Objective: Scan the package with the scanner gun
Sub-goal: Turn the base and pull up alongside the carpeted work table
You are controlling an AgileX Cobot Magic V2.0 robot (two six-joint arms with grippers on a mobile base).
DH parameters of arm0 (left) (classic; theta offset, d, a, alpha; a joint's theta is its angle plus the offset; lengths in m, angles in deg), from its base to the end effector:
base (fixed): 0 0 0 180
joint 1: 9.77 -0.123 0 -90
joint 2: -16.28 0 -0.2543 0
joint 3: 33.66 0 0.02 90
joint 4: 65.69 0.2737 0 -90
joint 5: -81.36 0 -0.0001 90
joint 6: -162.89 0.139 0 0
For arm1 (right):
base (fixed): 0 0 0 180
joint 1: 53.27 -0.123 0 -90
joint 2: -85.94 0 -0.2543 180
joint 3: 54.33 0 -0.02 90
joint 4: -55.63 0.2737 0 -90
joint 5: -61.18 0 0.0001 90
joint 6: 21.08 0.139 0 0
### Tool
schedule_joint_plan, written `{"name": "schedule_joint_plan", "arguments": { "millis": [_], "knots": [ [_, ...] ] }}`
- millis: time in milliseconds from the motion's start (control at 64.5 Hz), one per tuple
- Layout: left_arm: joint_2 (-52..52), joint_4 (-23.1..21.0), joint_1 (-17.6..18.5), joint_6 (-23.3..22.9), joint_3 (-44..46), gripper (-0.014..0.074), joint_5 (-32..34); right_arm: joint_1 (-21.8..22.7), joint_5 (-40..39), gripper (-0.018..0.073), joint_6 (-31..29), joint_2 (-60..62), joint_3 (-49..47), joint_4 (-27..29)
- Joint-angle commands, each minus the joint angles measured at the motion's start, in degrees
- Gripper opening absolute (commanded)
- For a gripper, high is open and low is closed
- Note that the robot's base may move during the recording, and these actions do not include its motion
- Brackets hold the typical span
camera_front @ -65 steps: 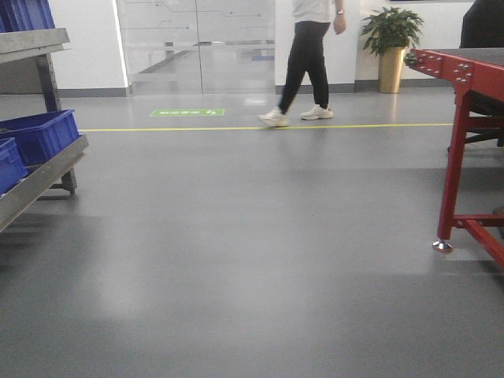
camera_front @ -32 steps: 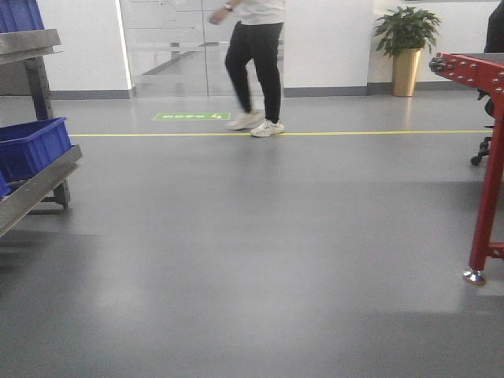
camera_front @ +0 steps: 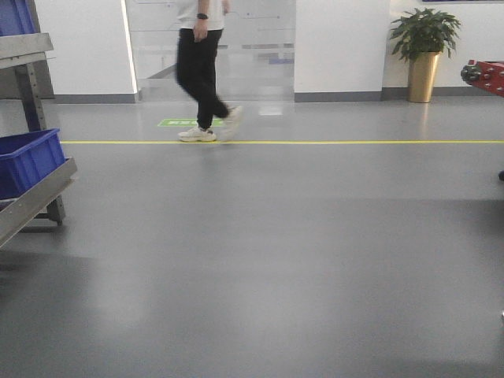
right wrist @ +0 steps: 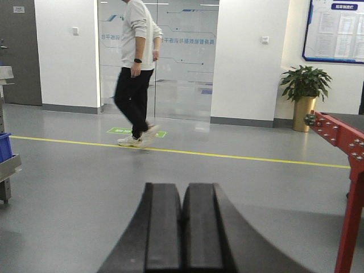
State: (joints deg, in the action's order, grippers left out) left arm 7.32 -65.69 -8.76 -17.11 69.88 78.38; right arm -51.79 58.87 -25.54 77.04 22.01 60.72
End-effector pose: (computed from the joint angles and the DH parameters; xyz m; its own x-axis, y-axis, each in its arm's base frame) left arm 0.1590 -0.0028 0.2082 0.0279 -0.0005 -0.9996 0.0176 0.9998 0.0000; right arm 0.1578 -0.0046 0.2220 0.1232 0.0077 -0.9924 0.0280 0.9995 0.0113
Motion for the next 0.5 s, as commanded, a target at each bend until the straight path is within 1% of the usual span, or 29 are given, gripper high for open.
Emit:
{"name": "schedule_joint_plan", "arguments": {
  "millis": [0, 480],
  "knots": [
    [0.2, 0.0, -0.3, 0.0, 0.2, -0.0111, 0.9, 0.1, -1.1, -0.0162, 0.0, 0.2, -0.1, -0.3],
    [0.2, 0.0, -0.3, 0.0, 0.2, -0.0111, 0.9, 0.1, -1.1, -0.0162, 0.0, 0.2, -0.1, -0.3]
  ]
}}
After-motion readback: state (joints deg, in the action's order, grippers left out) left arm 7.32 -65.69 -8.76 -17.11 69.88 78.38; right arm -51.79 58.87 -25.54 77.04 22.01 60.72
